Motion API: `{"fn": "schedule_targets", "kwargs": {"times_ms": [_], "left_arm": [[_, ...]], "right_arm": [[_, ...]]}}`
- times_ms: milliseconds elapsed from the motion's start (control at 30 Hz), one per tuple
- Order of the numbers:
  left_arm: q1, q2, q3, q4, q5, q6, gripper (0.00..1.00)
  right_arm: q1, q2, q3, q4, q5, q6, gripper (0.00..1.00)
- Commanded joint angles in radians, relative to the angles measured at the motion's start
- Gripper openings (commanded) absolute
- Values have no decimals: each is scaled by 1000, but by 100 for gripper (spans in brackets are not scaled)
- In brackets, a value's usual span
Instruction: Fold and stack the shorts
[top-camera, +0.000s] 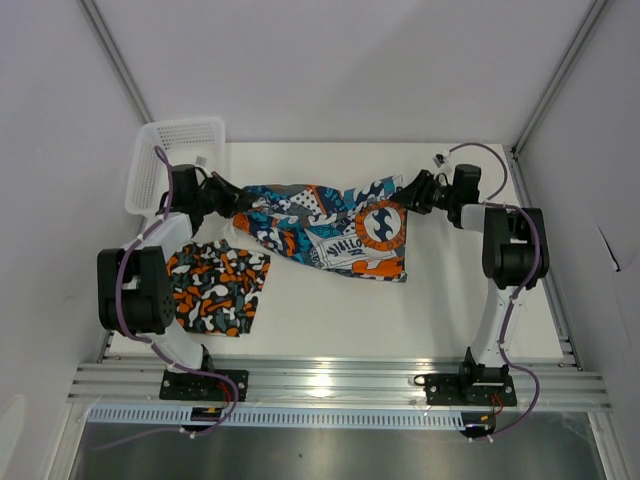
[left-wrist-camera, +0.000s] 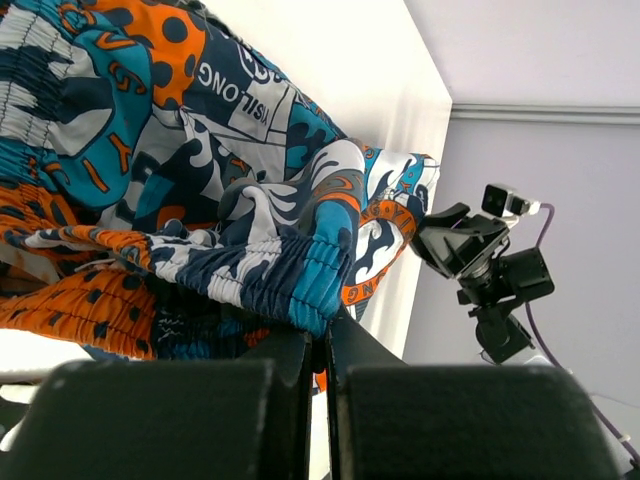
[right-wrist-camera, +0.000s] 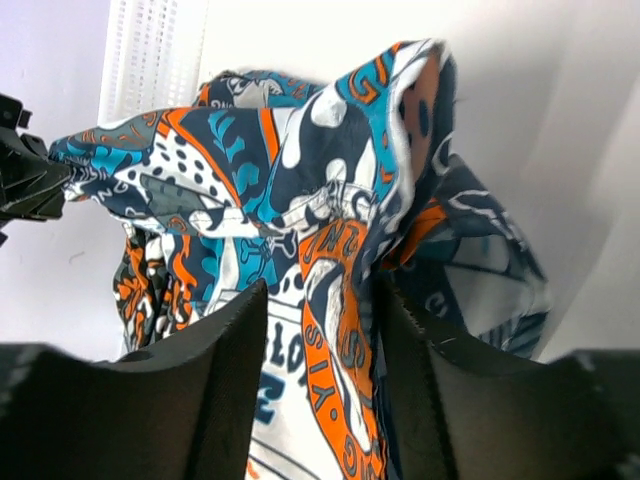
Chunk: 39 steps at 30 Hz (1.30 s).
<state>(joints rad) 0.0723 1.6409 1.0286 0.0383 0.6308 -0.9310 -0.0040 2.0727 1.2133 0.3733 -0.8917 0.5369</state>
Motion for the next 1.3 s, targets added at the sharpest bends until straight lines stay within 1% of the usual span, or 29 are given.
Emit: {"fn": "schedule_targets", "kwargs": {"times_ms": [0,100,300,367,433,600,667,700,733,800,867,967,1067,1133,1267], "left_arm": [[-3,10,59,-3,7,38,0],[-2,28,68,-12,6,47,0],[-2,57,87,-15,6,54,0],[-3,60,96,-24,3,61,0],[-2,57,105,-31,-2,69,0],[-2,53,105,-31,-8,73,0],[-3,53,103,-31,-8,73,0],[-2,53,102,-31,-5,73,0],[-2,53,99,-31,-6,73,0],[-2,48,100,-31,1,72,0],[-2,39,100,-47,4,69,0],[-2,13,106,-61,20,58,0],[1,-4,116,-44,79,3,0],[3,-13,129,-5,112,-18,0],[7,-32,177,-31,116,-40,0]], "right_arm": [[-7,36,78,4,3,17,52],[-10,79,152,-74,26,9,54],[-11,159,253,-135,31,15,54],[-11,176,270,-146,31,14,49],[-11,182,287,-151,22,12,40],[-7,188,281,-171,23,-9,34],[-4,188,279,-177,22,-14,24],[-5,188,278,-178,22,-12,16],[-4,187,278,-177,19,-11,0],[-10,173,264,-166,13,-3,0],[-17,126,226,-136,7,12,0],[-34,38,184,-65,-25,76,0],[-79,-72,102,57,-72,193,0],[-119,-152,48,117,-96,265,0],[-165,-239,49,87,-142,293,0]]}}
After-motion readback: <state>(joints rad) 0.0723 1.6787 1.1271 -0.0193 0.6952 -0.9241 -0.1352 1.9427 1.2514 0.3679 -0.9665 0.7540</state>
